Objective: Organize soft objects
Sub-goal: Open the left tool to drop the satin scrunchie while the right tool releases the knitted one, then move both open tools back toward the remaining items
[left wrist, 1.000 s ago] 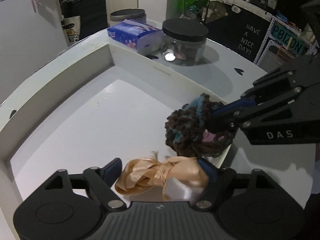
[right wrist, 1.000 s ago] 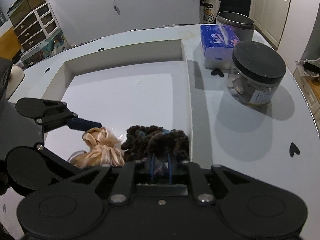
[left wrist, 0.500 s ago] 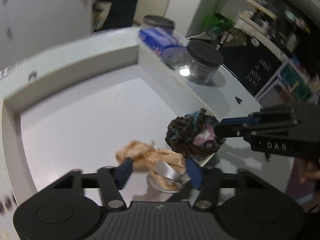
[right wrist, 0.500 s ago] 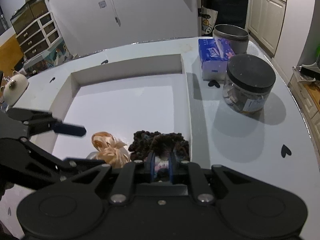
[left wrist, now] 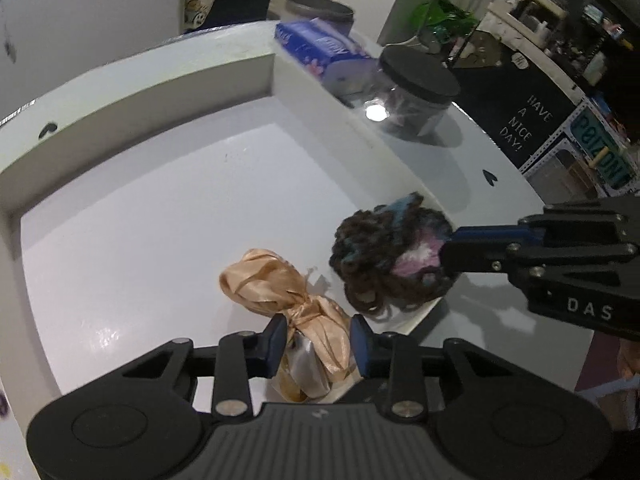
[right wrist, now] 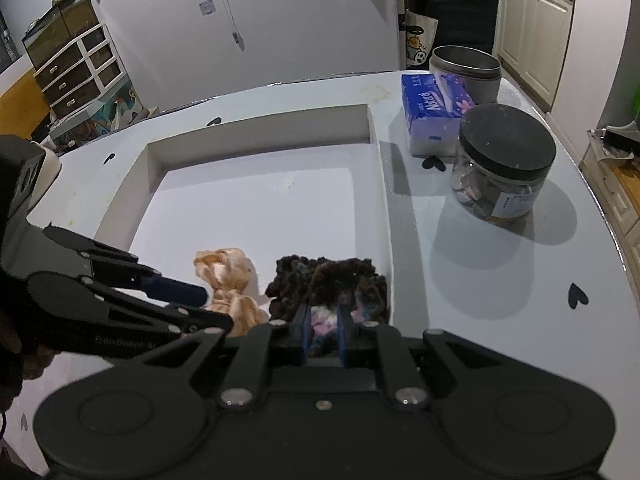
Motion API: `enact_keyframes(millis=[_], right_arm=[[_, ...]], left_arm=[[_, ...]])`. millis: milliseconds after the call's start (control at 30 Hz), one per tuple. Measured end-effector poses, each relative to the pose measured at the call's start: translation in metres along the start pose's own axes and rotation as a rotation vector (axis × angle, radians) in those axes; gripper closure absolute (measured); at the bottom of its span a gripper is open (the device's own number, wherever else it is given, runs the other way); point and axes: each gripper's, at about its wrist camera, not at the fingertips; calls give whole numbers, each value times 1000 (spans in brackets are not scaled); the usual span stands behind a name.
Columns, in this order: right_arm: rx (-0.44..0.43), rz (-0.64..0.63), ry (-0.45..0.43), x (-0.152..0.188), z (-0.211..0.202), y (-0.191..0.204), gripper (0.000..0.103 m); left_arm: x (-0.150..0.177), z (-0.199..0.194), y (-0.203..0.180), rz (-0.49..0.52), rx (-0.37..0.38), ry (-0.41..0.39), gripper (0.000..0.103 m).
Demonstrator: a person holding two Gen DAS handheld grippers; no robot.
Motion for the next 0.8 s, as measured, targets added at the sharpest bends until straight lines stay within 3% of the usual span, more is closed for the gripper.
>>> enact_keyframes(millis=[100,267,500,600,800], right_arm=[[2,-1,-9,-1,-3,1,90],[-1,0,-41,-1,-13,4,88],[17,-11,-102,5,-32,12,79],[26,-13,-118,11,-41,15,74],[54,-30,-155,25,-57,24,52]], left_arm=[[2,-10,-1,-10,-1,-30,64],[7,-32,-4,-25,-48,-100,38],[23,-65,-1,-80,-125,-190,21],[32,-76,0,-111,-154,-218,14],[52,-100,3,-191,-193,-279,1]])
Point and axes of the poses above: each gripper's, at about its wrist camera, not at the fingertips, and z roughly the way its jaws point, y to its left, x to its underside, and after that the axes turned 13 degrees about -x, right-handed
